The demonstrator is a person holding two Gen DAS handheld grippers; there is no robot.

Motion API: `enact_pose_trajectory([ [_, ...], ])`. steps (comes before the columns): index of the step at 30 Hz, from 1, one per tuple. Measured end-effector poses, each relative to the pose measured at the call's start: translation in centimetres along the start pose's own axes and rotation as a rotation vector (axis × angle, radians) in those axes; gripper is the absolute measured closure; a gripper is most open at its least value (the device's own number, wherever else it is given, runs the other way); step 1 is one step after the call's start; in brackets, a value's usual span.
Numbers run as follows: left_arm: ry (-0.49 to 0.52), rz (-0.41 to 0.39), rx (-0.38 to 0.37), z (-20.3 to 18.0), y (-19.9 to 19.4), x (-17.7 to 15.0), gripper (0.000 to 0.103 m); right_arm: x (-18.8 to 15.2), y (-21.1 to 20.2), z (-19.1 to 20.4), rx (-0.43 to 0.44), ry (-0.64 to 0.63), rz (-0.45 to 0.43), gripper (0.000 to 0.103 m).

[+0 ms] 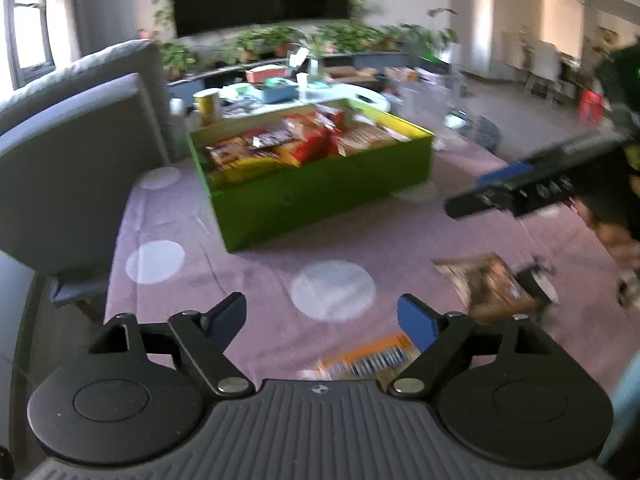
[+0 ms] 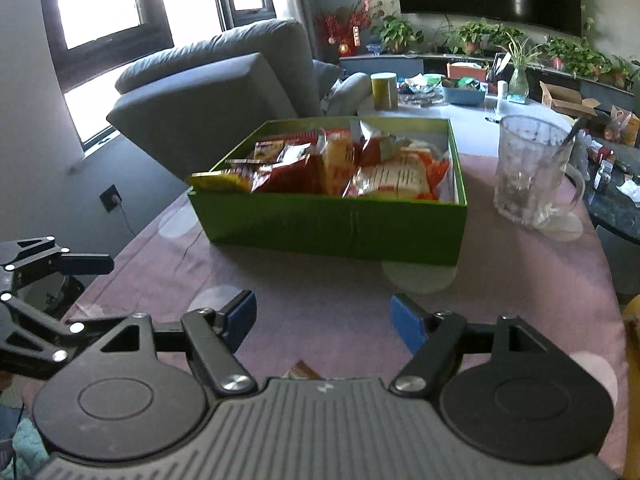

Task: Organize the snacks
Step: 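Move the left gripper to the yellow-and-blue sachima pack while the right gripper approaches the brown packet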

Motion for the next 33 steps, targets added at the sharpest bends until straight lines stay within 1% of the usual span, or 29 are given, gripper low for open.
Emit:
enact_pose_trajectory([
  [3,0.064,0.007,-0.042,-0.9,-0.9,-0.8,0.018,-0.6,-0.3,0.1,-0.002,-0.01,0.016,0.036],
  [6,0.159,0.011,-0.079,-2.3,-1.2,-1.5,0.018,-1.2,-0.7,0.3,-0.018,-0.028,0.038,0.035],
  [7,0.195,0.022,-0.089,-2.9,-0.9,-1.8,0.018,-1.5,-0.8,0.4,-0.022,-0.032,0.046,0.035],
  [10,0.275,0.055,-0.088,-4.2,0.4,-2.2,0.017,-2.2,-1.0,0.3,-0.018,-0.021,0.079,0.034],
  [12,0.295,0.073,-0.096,-4.6,1.5,-2.4,0.017,-2.9,-1.1,0.3,-0.014,-0.006,0.107,0.034],
  [13,0.296,0.08,-0.096,-4.7,1.9,-2.5,0.017,-3.2,-1.1,0.3,-0.012,-0.003,0.12,0.034],
  [15,0.294,0.087,-0.072,-4.7,2.8,-2.5,0.018,-3.8,-1.2,0.4,-0.011,0.003,0.141,0.034],
  [17,0.276,0.093,-0.058,-4.4,3.4,-2.3,0.019,-4.5,-1.3,0.5,-0.008,0.01,0.159,0.034],
  [21,0.166,0.099,-0.055,-3.0,3.8,-1.8,0.021,-5.2,-1.4,0.9,0.006,0.012,0.179,0.034],
  [27,0.078,0.111,-0.003,-1.4,3.7,-1.8,0.021,-5.5,-0.6,1.2,0.036,0.043,0.212,0.033],
  [30,0.063,0.12,0.015,-1.3,3.5,-1.9,0.02,-5.6,0.2,0.9,0.038,0.085,0.235,0.032],
  [33,0.071,0.124,0.007,-1.4,3.2,-2.0,0.02,-5.2,0.5,0.9,0.041,0.105,0.232,0.028],
])
Point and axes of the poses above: each gripper's, at about its wrist camera, not at the fingertips, and y roughly the way its jaws point, z to its left, x to its top, the point moved 3 cm from there along y, roughly the way its jaws point, and after that the axes turned 3 degrees about y, right-handed, at the moved point
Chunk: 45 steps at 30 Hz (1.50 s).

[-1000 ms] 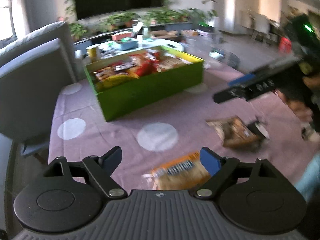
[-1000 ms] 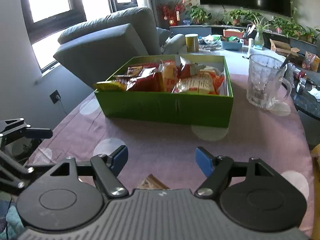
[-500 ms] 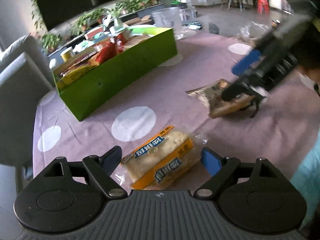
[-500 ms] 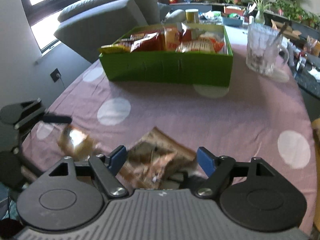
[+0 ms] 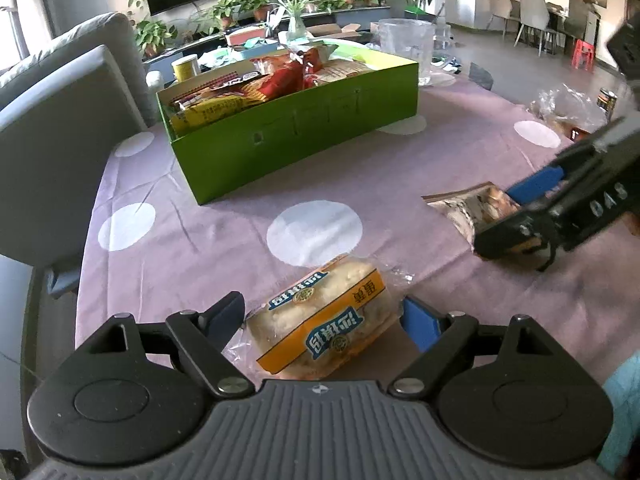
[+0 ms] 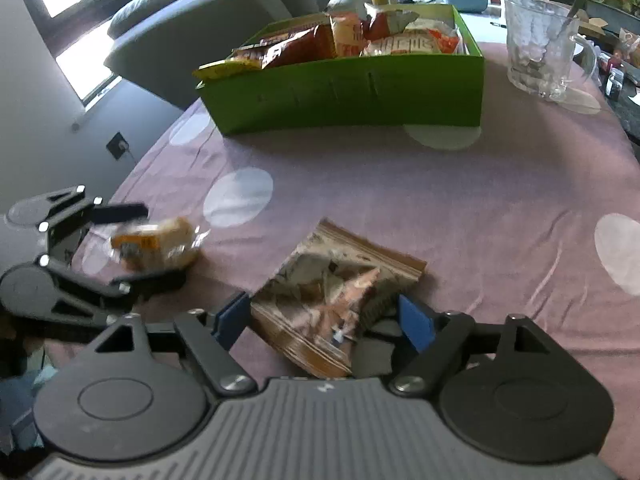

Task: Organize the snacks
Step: 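Move the left gripper to the yellow-and-blue sachima pack while the right gripper approaches the brown packet, then close the left gripper on the sachima pack while the right gripper closes on the brown packet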

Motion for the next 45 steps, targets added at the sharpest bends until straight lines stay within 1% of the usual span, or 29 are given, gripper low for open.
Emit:
enact_pose_trajectory([
  [4,-0.014,-0.001,0.001,0.4,-0.3,-0.1,0.019,0.6,0.6,0.5,0.003,0.001,0.0,0.024],
  [7,-0.019,-0.012,-0.004,0.6,-0.8,-0.1,0.019,1.1,1.2,1.0,0.013,-0.011,-0.001,0.024],
  [11,-0.002,-0.022,-0.009,0.7,-1.3,-0.1,0.018,1.5,1.9,1.8,-0.014,-0.057,-0.008,0.024],
  [17,0.033,-0.022,-0.057,0.5,-1.7,-0.3,0.015,1.3,1.5,2.0,-0.004,-0.101,-0.006,0.024],
  [20,0.07,-0.007,-0.062,0.3,-1.4,-0.4,0.015,1.1,1.2,2.1,-0.01,-0.141,-0.004,0.024],
  [23,0.111,0.025,-0.082,0.0,-0.7,-0.7,0.015,0.8,1.1,2.1,-0.019,-0.178,0.0,0.024],
  [25,0.125,0.037,-0.075,-0.1,-0.3,-0.8,0.016,0.7,1.2,2.0,-0.024,-0.183,0.008,0.024],
  [27,0.117,0.047,-0.071,0.1,0.1,-0.8,0.019,0.6,1.5,1.9,-0.032,-0.182,0.015,0.024],
  [28,0.1,0.053,-0.083,0.3,0.3,-0.7,0.024,0.6,1.6,1.9,-0.035,-0.182,0.019,0.024],
  [29,0.081,0.057,-0.094,0.5,0.4,-0.6,0.027,0.6,1.7,1.9,-0.038,-0.184,0.018,0.024],
  [30,0.052,0.061,-0.098,0.8,0.6,-0.5,0.034,0.5,1.7,1.9,-0.043,-0.19,0.016,0.024],
  [31,0.035,0.064,-0.099,0.9,0.8,-0.4,0.046,0.5,1.7,2.0,-0.047,-0.194,0.016,0.024],
  [33,-0.015,0.077,-0.075,1.4,1.1,-0.2,0.055,0.5,1.6,2.1,-0.051,-0.197,0.014,0.024],
  [34,-0.043,0.08,-0.052,1.8,1.2,-0.1,0.056,0.5,1.7,2.1,-0.056,-0.197,0.012,0.024],
  [36,-0.095,0.083,-0.017,2.5,1.4,0.0,0.056,0.6,1.7,1.9,-0.072,-0.194,0.007,0.024],
  [38,-0.122,0.081,-0.013,2.7,1.3,0.0,0.053,0.6,1.7,1.7,-0.075,-0.184,0.004,0.024],
  [40,-0.117,0.084,-0.006,2.5,1.0,-0.2,0.032,0.7,1.6,1.5,-0.073,-0.178,0.004,0.024],
  [41,-0.109,0.082,0.002,2.3,0.9,-0.3,0.028,0.7,1.6,1.5,-0.074,-0.18,0.004,0.024],
  [42,-0.098,0.077,0.009,2.1,0.6,-0.4,0.026,0.7,1.6,1.5,-0.076,-0.182,0.004,0.024],
  [45,-0.09,0.085,0.003,1.7,0.5,-0.9,0.026,0.7,1.7,1.5,-0.078,-0.185,0.003,0.024],
])
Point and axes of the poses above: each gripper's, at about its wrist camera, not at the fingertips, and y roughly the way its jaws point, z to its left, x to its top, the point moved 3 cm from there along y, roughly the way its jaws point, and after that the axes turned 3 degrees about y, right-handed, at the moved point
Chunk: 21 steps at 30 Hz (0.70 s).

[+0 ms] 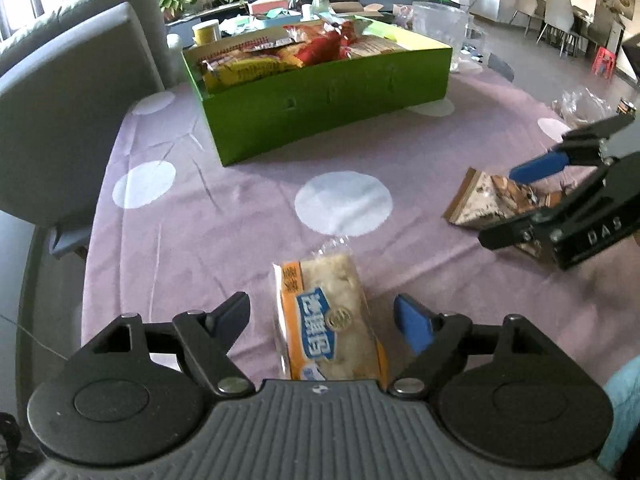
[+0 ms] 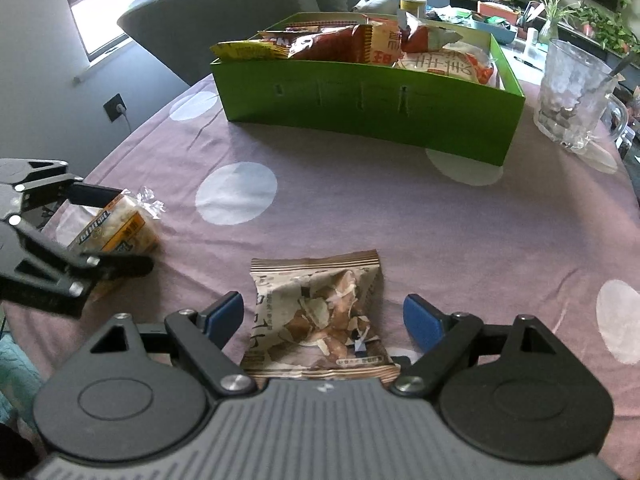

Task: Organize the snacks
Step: 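Close the left gripper on the sachima pack while the right gripper closes on the brown packet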

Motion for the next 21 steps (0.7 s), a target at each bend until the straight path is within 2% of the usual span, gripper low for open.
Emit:
enact_pose_trajectory([
  [2,-0.013,0.008,-0.001,0.1,0.3,-0.3,0.028,0.0,0.1,0.1,-0.002,-0.005,-0.001,0.024],
  [4,-0.047,-0.01,-0.025,0.3,0.2,-0.3,0.048,-0.1,0.1,0.2,-0.013,-0.02,-0.003,0.025],
  [6,-0.049,-0.023,-0.009,0.3,0.0,-0.2,0.063,-0.2,0.0,0.4,-0.029,-0.042,-0.015,0.025],
  [12,-0.038,-0.082,0.002,-0.2,-1.1,0.3,0.064,0.3,-1.2,0.6,0.002,-0.047,-0.066,0.025],
  [21,-0.067,-0.177,-0.002,-0.1,-2.4,3.2,0.064,2.3,-2.9,0.1,0.009,0.004,-0.161,0.025],
])
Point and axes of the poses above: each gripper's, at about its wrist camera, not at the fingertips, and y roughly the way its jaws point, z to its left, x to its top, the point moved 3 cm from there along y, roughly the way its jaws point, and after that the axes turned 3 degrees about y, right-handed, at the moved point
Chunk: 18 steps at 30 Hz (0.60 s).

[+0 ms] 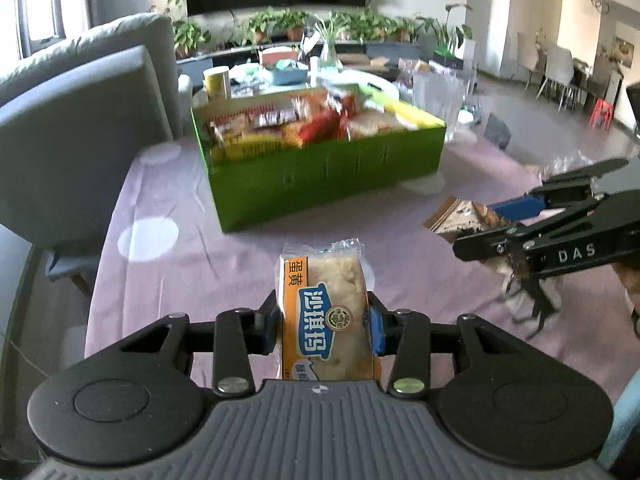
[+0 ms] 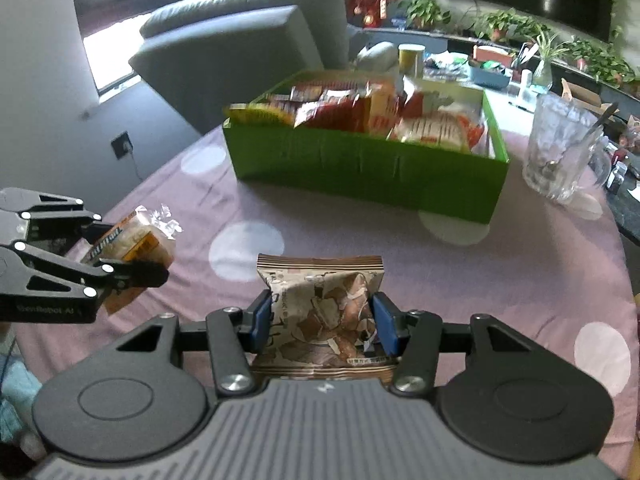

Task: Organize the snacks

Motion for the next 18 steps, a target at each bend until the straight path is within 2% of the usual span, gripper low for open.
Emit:
enact_pose_trajectory([
  [11,-0.013,-0.11,0.009,-0.5,0.1,5.0,0.064,3.8,-1.1,-1.0,0.003,0.055,-0.121,0.025],
  [18,-0.011,-0.131,0.018,-0.5,0.6,7.2,0.064,5.7,-1.5,-1.6,0.016,0.073,-0.178,0.025],
])
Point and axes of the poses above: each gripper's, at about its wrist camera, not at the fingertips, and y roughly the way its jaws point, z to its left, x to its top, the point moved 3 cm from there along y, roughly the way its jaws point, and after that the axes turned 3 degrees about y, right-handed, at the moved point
